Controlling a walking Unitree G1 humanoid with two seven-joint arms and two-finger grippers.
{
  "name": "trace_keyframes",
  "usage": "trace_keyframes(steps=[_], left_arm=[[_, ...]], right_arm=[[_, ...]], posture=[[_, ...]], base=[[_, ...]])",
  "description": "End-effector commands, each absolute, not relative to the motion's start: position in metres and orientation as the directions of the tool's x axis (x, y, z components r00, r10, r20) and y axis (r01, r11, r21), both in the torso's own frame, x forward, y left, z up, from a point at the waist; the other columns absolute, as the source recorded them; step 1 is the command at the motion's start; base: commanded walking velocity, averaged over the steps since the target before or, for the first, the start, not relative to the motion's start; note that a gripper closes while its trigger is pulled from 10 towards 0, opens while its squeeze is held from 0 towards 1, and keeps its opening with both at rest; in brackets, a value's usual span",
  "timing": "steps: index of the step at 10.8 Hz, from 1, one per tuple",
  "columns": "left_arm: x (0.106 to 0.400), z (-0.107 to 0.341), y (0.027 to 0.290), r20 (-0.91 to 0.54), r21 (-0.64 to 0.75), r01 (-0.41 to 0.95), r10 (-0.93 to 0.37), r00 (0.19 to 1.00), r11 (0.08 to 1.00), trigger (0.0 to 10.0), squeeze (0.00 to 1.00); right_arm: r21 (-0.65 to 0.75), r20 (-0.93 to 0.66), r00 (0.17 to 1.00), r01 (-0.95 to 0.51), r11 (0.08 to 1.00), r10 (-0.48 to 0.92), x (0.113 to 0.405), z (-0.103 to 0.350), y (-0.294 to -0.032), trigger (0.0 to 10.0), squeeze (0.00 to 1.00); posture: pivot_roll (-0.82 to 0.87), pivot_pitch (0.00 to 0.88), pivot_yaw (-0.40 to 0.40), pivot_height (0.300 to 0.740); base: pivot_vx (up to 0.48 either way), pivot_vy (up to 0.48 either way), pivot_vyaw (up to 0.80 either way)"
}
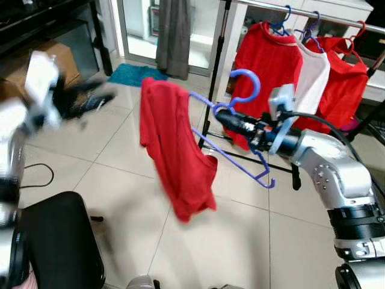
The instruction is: Hang hanger
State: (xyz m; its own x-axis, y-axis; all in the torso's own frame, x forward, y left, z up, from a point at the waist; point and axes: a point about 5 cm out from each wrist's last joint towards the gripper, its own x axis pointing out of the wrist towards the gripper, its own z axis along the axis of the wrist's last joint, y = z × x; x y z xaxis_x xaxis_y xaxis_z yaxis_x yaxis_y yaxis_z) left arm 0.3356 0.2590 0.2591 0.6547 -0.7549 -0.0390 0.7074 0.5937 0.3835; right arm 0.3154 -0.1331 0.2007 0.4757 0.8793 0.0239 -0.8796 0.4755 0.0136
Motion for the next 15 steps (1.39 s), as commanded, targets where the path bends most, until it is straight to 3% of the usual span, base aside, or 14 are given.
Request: trace_keyframes(steps=[1,2,4,5,6,9,10,11,12,15], left_arm=[[0.336,0.261,0.247,-0.065,0.374,0.763,-0.806,0.588,0.527,10.0,1.00],[0.338,0.266,0.229,-0.130,0.371,0.840,-0.874,0.469,0.395,10.0,1.00],[0.340,0.272,0.216,-0.245,0.329,0.918,-0.919,0.308,0.220,10.0,1.00],[0.341,0.275,0.211,-0.312,0.314,0.941,-0.922,0.230,0.128,10.0,0.55],[0.343,0.273,0.209,-0.379,0.318,0.945,-0.904,0.196,0.071,10.0,0.00],[0.350,0.268,0.203,-0.456,0.294,0.956,-0.878,0.146,0.006,10.0,0.00],[0.352,0.263,0.200,-0.509,0.269,0.963,-0.852,0.122,-0.023,0.8,0.00],[0.353,0.261,0.199,-0.524,0.259,0.965,-0.844,0.113,-0.032,0.8,0.00],[0.353,0.259,0.198,-0.540,0.246,0.968,-0.836,0.100,-0.043,0.0,0.00],[0.354,0.247,0.197,-0.591,0.223,0.972,-0.803,0.073,-0.076,0.0,0.00]], right_arm=[[-0.061,0.046,0.460,-0.885,0.462,0.887,0.315,0.215,-0.131,10.0,0.00],[-0.097,0.017,0.425,-0.900,0.424,0.905,0.311,0.216,-0.125,10.0,0.00],[-0.143,-0.019,0.376,-0.918,0.370,0.926,0.304,0.218,-0.120,10.0,0.00],[-0.166,-0.038,0.342,-0.929,0.332,0.939,0.299,0.220,-0.118,10.0,0.00],[-0.178,-0.051,0.307,-0.939,0.294,0.950,0.294,0.220,-0.115,10.0,0.00],[-0.192,-0.068,0.231,-0.958,0.214,0.971,0.284,0.222,-0.109,10.0,0.00],[-0.202,-0.081,0.204,-0.962,0.184,0.976,0.281,0.223,-0.107,10.0,0.00],[-0.206,-0.087,0.197,-0.963,0.176,0.977,0.280,0.223,-0.107,10.0,0.00],[-0.208,-0.089,0.193,-0.963,0.172,0.977,0.279,0.223,-0.107,10.0,0.00],[-0.213,-0.090,0.185,-0.963,0.163,0.979,0.279,0.226,-0.106,10.0,0.00]], posture=[[-0.04,0.000,-0.051,0.740],[-0.04,0.000,-0.041,0.740],[-0.05,0.000,-0.023,0.740],[-0.05,0.000,-0.015,0.740],[-0.06,0.000,-0.006,0.740],[-0.06,0.000,0.007,0.740],[-0.07,0.000,0.011,0.740],[-0.07,0.000,0.011,0.740],[-0.07,0.000,0.011,0.740],[-0.07,0.000,0.009,0.740]], base=[[0.000,0.000,0.00],[0.000,0.000,0.00],[0.000,0.000,0.00],[0.000,0.000,0.00],[0.000,0.000,0.00],[0.000,0.000,0.00],[0.000,0.000,0.00],[0.000,0.000,0.00],[0.000,0.000,0.00],[0.000,0.000,0.00]])
